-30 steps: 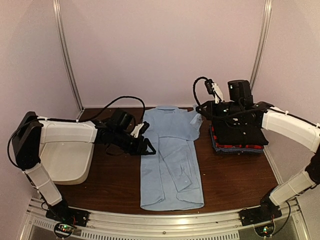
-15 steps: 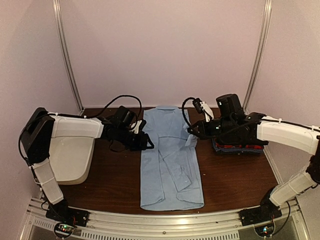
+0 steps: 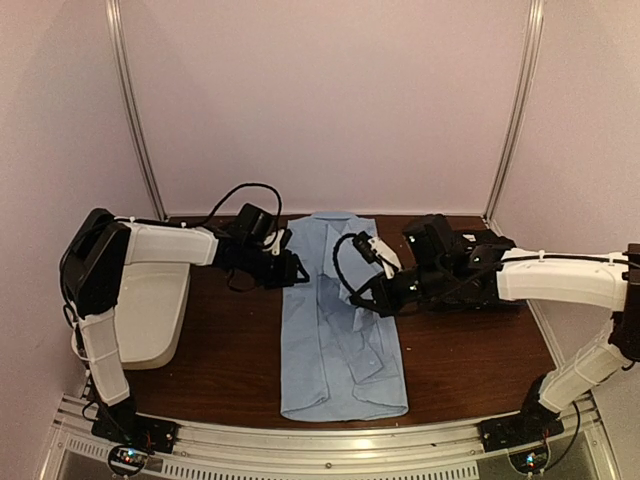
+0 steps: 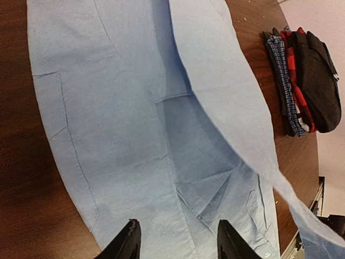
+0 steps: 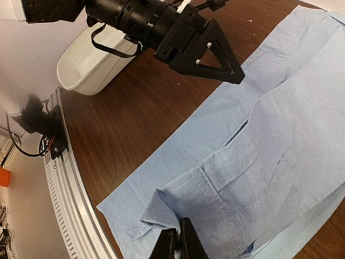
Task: Fold and stack the long sleeve shirts
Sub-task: Place the sleeve of the rectangle-folded shirt.
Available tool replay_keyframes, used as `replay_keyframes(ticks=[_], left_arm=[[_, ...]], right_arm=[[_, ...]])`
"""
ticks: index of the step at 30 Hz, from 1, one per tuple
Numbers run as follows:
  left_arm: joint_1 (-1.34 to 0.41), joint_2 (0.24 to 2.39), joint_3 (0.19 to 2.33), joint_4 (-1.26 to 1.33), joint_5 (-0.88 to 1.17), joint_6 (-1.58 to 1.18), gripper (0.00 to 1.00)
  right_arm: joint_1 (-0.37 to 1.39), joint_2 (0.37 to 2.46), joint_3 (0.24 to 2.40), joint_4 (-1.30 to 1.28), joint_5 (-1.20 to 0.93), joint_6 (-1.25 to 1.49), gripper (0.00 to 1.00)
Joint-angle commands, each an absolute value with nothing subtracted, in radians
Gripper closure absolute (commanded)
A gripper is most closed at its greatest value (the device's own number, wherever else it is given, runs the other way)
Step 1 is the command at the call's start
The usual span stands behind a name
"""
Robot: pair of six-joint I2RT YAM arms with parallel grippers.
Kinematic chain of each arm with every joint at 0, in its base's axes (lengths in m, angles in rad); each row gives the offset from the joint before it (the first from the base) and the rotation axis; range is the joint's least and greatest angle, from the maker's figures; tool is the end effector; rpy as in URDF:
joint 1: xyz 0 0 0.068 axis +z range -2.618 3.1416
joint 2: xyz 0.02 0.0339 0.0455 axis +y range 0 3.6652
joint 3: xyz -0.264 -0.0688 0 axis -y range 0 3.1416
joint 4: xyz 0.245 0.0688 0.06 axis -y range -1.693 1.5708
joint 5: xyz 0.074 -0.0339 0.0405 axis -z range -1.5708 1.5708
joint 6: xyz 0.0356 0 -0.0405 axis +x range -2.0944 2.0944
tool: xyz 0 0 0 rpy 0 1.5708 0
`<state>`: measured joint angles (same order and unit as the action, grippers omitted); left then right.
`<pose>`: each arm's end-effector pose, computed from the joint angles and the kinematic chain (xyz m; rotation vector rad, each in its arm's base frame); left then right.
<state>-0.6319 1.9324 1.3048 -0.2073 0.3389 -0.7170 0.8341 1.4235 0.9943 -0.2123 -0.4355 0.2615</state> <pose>0.3312 -0.2571 0.1854 0.0608 2.6057 -0.9736 0.1999 0.2428 0.2636 -0.9132 2.1796 1.0568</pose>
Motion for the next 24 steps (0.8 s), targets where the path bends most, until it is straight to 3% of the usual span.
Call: replay_keyframes(ticks=[1,11,18,24], left_arm=[[-0.626,1.946,1.33,-0.175,0.323,-0.72,0.51],[-0.624,1.938,1.3,-0.169,0.333,-0.722,0.51],[-0.624,1.958,1.299,-0.15,0.38,-0.73,0.49],[-0.626,2.01,1.305,-0.117,0.488,-0.773,0.43]], right_arm=[[0.875,1.498,0.999,-0.16,-0.463,0.315,0.94],[0.951,1.667,1.075,-0.099,-0.492,0.374,0.96],[0.951,1.647,1.076,-0.077,-0.445,0.393,0.96],[0.951,1.602,1.066,-0.059,-0.386,0.411,0.96]])
